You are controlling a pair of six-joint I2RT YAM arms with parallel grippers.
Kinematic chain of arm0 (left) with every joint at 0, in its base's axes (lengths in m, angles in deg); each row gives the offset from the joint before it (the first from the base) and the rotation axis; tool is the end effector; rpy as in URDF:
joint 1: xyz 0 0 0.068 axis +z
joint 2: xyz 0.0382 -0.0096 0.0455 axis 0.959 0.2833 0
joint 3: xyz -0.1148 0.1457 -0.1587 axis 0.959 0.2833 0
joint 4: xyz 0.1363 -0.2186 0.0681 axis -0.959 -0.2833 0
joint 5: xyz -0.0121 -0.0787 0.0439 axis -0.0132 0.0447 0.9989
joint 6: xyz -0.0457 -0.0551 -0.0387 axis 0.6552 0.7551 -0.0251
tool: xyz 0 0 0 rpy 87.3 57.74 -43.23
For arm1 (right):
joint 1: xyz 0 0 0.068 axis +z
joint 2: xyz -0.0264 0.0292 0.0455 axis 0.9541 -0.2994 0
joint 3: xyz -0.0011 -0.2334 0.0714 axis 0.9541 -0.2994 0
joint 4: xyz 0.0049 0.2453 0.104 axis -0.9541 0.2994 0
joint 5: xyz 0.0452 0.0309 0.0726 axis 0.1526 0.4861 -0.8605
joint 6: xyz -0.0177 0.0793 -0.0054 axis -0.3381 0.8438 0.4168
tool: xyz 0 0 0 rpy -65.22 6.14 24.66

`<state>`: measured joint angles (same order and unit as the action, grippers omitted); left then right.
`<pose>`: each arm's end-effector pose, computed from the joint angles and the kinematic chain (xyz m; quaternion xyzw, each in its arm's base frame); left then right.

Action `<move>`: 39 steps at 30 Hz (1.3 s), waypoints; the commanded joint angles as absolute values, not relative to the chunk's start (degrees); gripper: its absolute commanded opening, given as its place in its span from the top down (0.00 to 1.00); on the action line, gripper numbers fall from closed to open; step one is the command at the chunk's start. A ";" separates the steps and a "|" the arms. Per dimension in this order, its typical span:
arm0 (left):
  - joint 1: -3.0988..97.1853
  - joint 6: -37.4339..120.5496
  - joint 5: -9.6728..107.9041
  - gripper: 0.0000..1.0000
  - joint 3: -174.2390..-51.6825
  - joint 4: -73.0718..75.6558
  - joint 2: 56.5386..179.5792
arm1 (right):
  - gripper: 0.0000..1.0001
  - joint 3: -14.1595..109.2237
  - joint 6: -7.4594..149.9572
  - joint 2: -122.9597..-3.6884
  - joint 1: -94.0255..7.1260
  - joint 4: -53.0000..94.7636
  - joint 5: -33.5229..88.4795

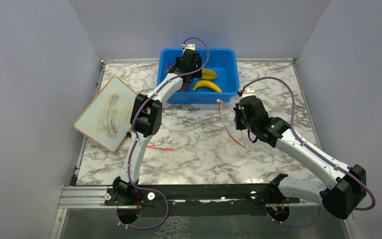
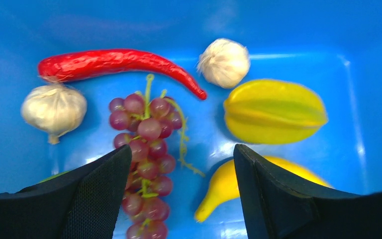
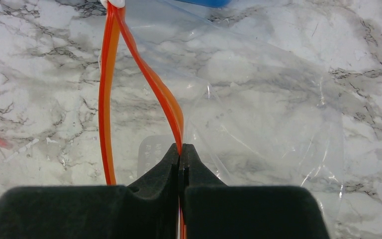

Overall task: Place the food in the zip-top bag and seal the zipper
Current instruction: Pick up the fake fruit from the bin.

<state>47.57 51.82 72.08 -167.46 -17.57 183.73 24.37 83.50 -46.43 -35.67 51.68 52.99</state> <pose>0.5305 -0.2385 0.1828 -0.0317 0.8656 -0.0955 0.4905 0.2357 0.1499 0.2358 -0.0795 0.9049 0.0586 0.4140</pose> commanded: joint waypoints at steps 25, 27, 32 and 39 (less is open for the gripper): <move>51.59 34.49 63.38 0.12 -170.26 -14.00 188.91 | 0.99 28.48 82.81 -48.93 -35.84 50.08 51.23; 51.65 34.93 63.35 0.13 -170.43 -14.00 189.60 | 0.99 28.64 82.85 -49.10 -35.84 50.08 51.26; 51.74 35.80 62.97 0.23 -169.91 -13.38 190.54 | 0.99 29.23 82.69 -49.57 -35.84 49.99 51.23; 51.75 36.81 60.46 0.60 -167.85 -11.92 186.91 | 0.99 29.38 82.90 -49.78 -35.85 50.06 50.58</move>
